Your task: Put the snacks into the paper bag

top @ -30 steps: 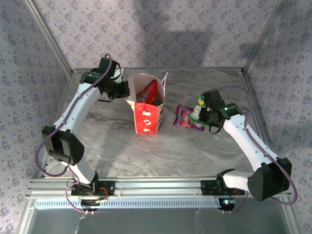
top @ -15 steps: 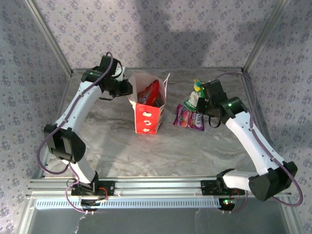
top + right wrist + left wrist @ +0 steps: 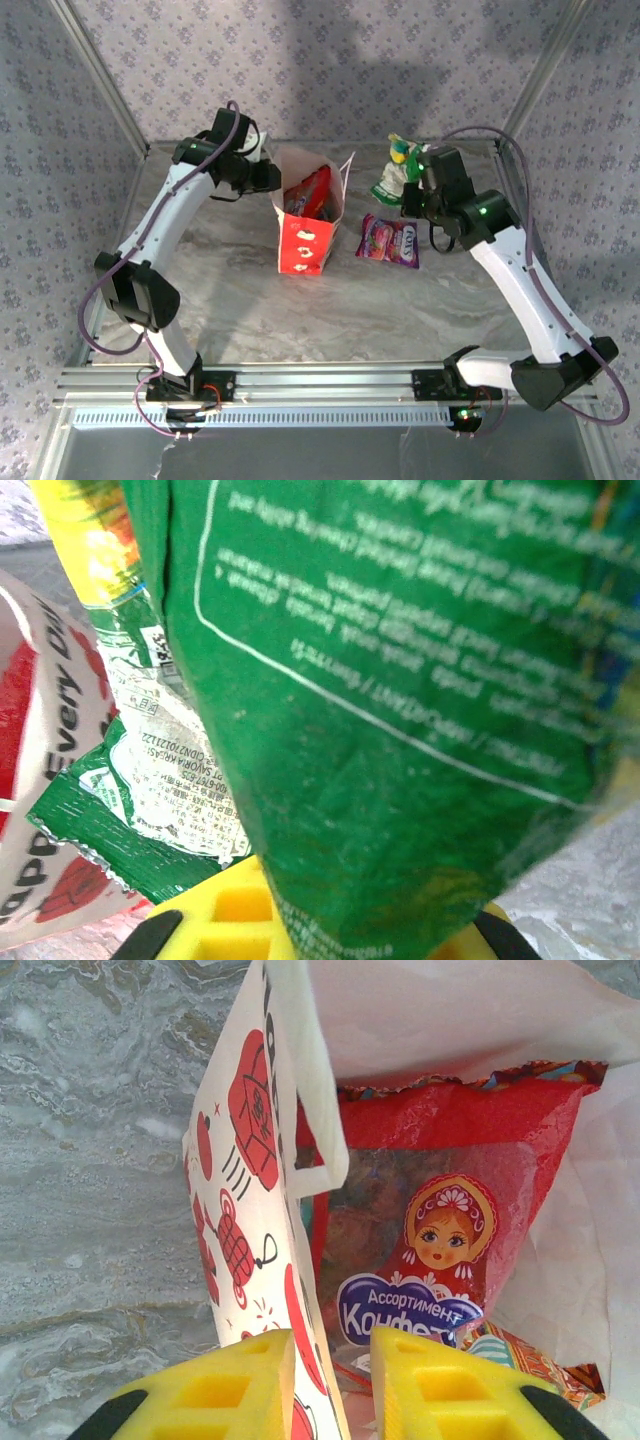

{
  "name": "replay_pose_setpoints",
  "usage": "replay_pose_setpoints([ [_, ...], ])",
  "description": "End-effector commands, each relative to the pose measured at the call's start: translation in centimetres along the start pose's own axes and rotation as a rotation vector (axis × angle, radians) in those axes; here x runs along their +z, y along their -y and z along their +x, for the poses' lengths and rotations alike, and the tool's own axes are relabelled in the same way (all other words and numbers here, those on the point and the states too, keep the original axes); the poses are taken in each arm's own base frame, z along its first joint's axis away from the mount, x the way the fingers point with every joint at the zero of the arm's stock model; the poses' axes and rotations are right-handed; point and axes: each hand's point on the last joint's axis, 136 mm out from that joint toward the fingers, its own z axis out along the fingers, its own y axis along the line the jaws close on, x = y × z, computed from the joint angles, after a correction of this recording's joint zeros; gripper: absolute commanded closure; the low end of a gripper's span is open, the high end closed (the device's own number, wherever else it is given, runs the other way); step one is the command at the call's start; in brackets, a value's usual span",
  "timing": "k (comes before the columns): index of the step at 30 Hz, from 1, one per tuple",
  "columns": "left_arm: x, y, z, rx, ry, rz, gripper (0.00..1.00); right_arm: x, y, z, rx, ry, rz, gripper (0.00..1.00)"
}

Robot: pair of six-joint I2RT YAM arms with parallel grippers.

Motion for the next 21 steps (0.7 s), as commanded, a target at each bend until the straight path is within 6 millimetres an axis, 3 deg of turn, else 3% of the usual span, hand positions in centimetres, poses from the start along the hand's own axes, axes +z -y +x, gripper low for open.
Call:
replay_pose_setpoints([
  [1, -0.8, 0.6, -0.3, 0.02, 0.005, -0.001, 0.73, -1.8, -0.9, -3.1, -0.043, 0.098, -0.017, 1.0],
  [14, -0.9, 0.8, 0.1, 0.047, -0.009, -0.019, 0.86, -5.8, -6.0, -9.4, -0.171, 0.265, -0.136, 1.0],
  [21, -0.9, 0.8, 0.1, 0.048, -0.007, -0.019, 0.92, -7.9, -11.9, -11.4, -0.231, 0.313, -0.339, 1.0],
])
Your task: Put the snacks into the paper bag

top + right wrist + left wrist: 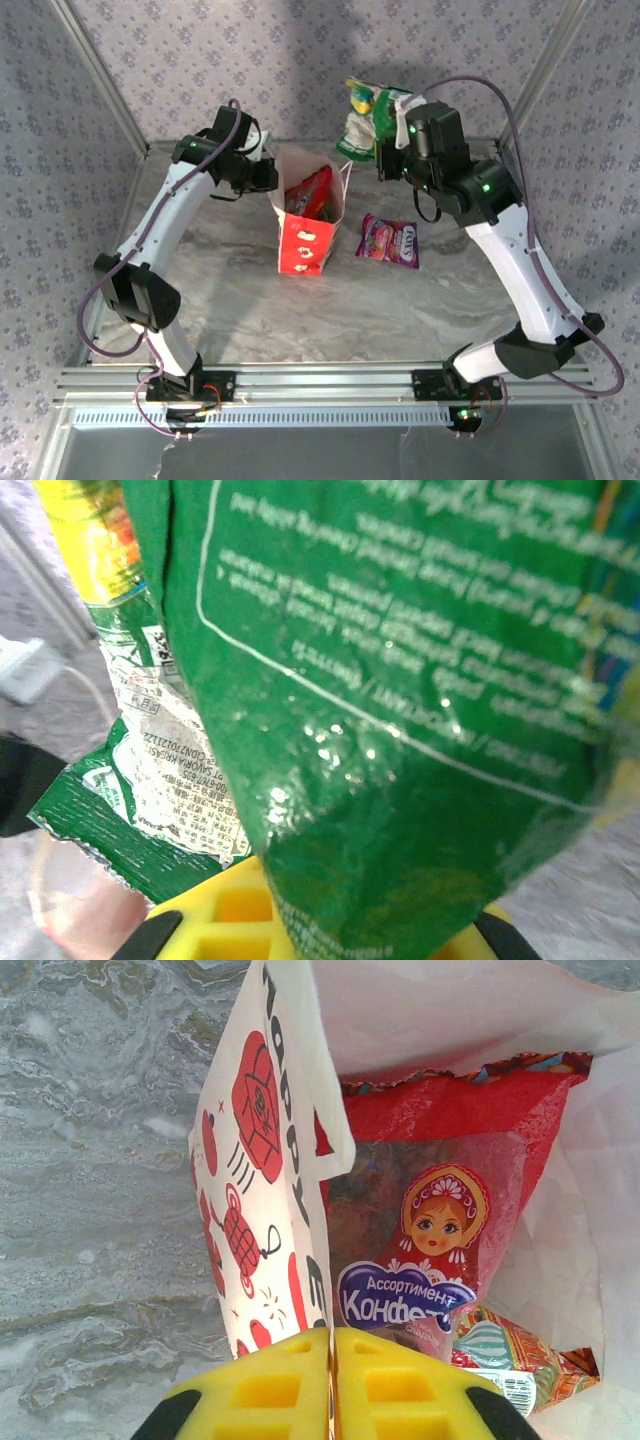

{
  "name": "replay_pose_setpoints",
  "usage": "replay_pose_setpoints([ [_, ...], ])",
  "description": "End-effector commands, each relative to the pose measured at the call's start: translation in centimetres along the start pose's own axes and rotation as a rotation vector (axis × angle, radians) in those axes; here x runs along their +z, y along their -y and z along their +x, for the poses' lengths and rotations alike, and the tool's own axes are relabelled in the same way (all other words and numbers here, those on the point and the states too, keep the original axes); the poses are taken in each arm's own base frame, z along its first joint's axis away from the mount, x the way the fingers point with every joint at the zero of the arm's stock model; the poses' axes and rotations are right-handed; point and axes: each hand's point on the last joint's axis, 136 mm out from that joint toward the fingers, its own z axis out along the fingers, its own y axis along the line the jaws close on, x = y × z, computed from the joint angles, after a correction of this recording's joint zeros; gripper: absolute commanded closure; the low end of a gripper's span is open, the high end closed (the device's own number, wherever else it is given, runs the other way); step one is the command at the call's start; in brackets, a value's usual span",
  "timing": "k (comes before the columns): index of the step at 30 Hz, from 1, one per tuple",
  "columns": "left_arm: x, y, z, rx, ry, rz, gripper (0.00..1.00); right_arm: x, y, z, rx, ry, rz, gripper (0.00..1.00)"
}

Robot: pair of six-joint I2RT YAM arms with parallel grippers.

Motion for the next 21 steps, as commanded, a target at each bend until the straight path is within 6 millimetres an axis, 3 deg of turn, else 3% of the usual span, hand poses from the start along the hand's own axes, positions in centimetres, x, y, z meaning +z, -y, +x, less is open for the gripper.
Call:
replay_pose_setpoints([
  [1, -0.3, 0.3, -0.1, 0.021, -0.001, -0.002, 0.92, -1.0, -3.7, -3.1, -0.042, 0.091, -0.141, 1.0],
  [5, -0.4, 0.2, 0.0, 0.022, 0.0, -0.003, 0.93, 0.3, -6.0, -3.4, -0.084, 0.071, -0.191, 1.0],
  [12, -1.0, 0.0, 0.0, 0.035, 0.025, -0.013, 0.93, 3.6, -8.4, -2.2, -0.096, 0.003, -0.213, 1.0],
  [21, -1.0, -0.5, 0.1, 0.028, 0.025, -0.019, 0.93, 8.0, -10.0, 0.6, -0.093, -0.105, -0.184, 1.0],
])
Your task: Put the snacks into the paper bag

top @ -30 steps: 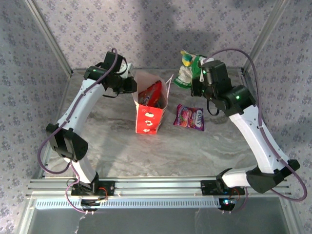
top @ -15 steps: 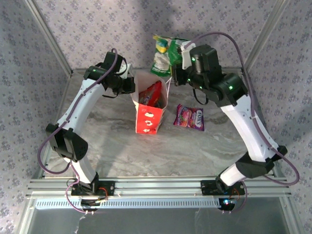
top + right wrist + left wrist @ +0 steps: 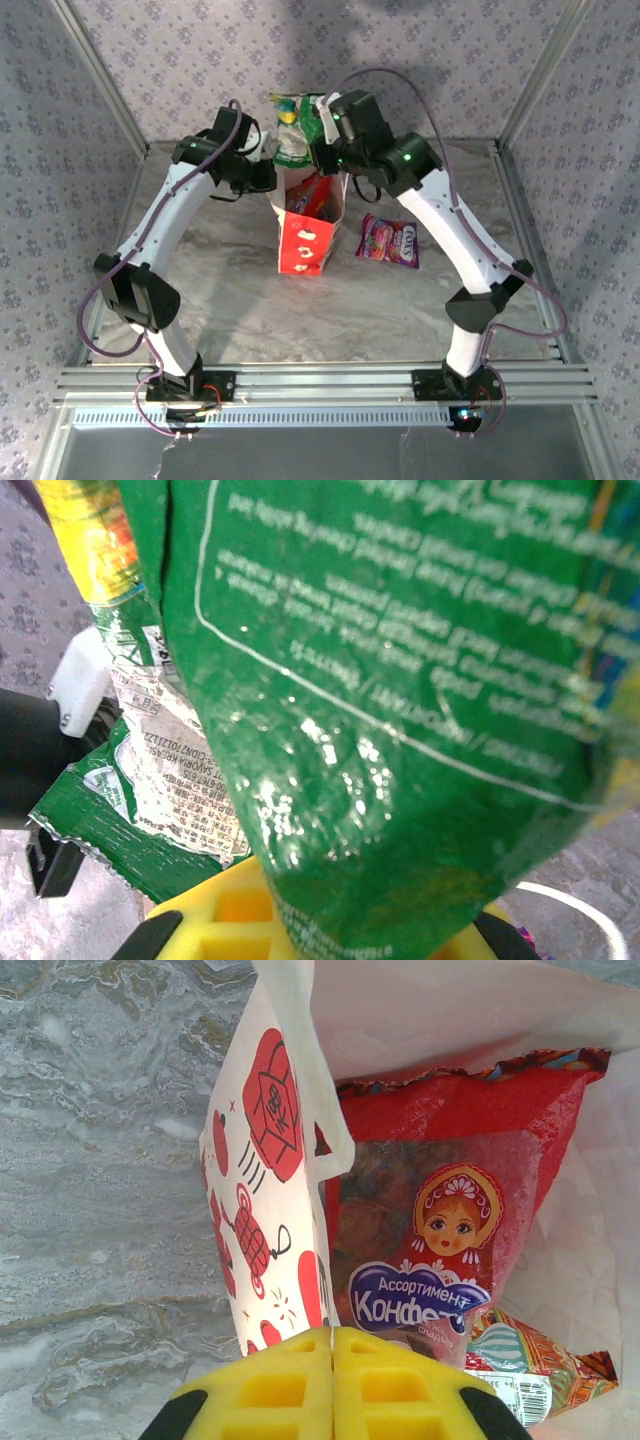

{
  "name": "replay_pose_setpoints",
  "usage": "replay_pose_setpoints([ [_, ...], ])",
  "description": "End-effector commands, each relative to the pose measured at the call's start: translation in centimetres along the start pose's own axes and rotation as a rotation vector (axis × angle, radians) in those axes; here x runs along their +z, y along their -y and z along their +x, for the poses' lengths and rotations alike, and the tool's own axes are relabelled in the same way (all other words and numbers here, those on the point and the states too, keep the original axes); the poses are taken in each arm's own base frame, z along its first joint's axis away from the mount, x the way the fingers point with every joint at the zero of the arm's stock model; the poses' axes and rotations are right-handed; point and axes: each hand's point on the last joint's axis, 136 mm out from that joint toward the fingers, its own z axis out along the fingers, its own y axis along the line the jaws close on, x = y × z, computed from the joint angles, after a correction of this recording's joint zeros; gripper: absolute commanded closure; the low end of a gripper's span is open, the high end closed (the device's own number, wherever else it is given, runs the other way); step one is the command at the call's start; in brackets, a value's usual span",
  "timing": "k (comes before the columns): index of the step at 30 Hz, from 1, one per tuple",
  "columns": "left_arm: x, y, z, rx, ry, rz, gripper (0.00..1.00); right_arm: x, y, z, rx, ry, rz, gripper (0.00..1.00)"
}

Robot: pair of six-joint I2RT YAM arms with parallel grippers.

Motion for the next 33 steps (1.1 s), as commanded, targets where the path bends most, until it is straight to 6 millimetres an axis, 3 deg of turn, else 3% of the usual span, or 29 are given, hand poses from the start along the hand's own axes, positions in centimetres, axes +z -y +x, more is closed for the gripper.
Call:
replay_pose_setpoints([
  [1, -1.1, -0.2, 0.0, 0.018, 0.024, 0.0, 0.93, -0.5, -0.4, -1.1, 0.016, 0.033, 0.011, 1.0],
  [15, -1.1, -0.6, -0.1, 0.0, 0.045, 0.018, 0.93, 4.0, 0.1, 3.1, 0.011, -0.129, 0.091, 1.0],
  [33, -1.2, -0.7, -0.4, -0.01, 0.05, 0.028, 0.93, 6.2, -0.1, 8.5, -0.012, -0.336, 0.119, 0.97],
])
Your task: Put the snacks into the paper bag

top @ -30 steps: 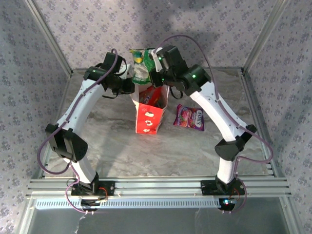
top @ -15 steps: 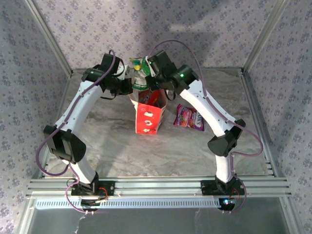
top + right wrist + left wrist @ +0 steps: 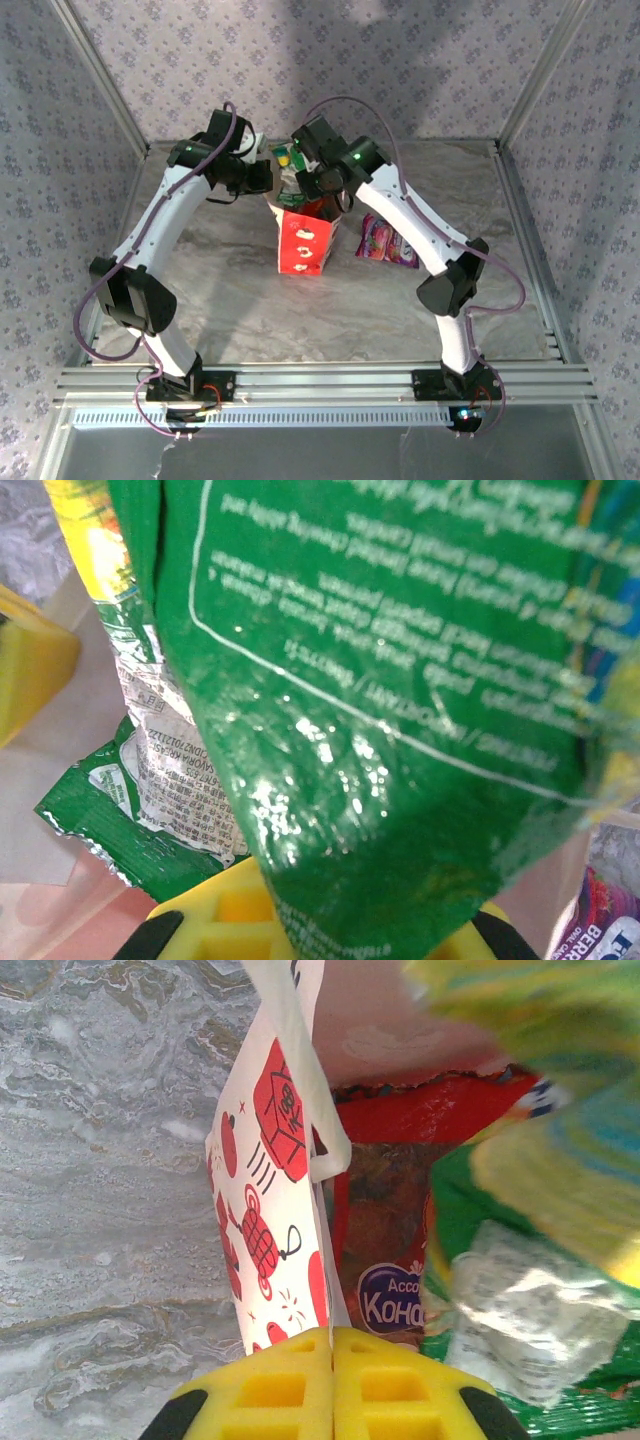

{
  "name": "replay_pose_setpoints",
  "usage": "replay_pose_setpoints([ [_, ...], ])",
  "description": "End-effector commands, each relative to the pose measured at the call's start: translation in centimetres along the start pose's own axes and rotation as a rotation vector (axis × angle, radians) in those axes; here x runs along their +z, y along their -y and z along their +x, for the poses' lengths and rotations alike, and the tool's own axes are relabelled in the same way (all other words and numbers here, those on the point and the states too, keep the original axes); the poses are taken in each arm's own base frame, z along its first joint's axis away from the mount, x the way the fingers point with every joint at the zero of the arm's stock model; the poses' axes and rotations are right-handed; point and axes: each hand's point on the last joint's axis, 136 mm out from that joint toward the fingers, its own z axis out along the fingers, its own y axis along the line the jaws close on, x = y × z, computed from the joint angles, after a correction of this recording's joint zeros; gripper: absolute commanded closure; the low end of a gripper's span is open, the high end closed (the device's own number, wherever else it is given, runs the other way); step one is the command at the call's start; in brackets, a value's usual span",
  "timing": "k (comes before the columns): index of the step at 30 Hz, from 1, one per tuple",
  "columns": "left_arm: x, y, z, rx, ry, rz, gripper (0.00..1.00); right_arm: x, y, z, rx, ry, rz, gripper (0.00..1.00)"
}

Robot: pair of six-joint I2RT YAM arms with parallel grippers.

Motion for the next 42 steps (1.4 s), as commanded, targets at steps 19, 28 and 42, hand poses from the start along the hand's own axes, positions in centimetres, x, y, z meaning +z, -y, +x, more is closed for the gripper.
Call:
replay_pose_setpoints([
  [19, -0.9, 0.2, -0.5, -0.006, 0.03, 0.031, 0.92, 1.9, -0.2, 0.1, 0.113, -0.061, -0.048, 0.98],
  [28, -0.6, 0.4, -0.5, -0.014, 0.031, 0.046, 0.92, 4.0, 1.4, 0.8, 0.2, -0.116, -0.005, 0.93],
  [42, -0.5, 0.5, -0.9, -0.008, 0.041, 0.055, 0.92, 3.5, 0.4, 2.5, 0.17, -0.182, -0.024, 0.76],
])
